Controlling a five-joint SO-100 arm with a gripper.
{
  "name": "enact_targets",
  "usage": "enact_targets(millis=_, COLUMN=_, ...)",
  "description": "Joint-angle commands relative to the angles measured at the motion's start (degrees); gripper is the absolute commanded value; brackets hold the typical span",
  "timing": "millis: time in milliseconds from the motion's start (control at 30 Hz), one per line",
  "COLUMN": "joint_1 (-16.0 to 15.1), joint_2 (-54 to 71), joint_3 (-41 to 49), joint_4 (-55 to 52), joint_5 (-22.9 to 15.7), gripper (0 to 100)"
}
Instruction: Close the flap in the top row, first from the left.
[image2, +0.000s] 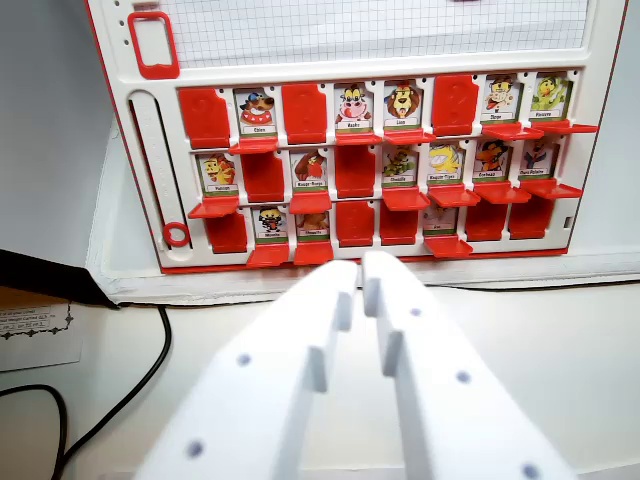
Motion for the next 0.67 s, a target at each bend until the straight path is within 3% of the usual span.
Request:
enact_targets(millis=0, joint_1=-0.3, joint_2=3.1, joint_3=-0.4, joint_4=0.4, joint_5=-0.5, gripper=0)
enact_targets(millis=633, joint_1=0.4, joint_2=4.0, joint_3=1.5, joint_4=0.2, joint_5=-1.2, gripper=0)
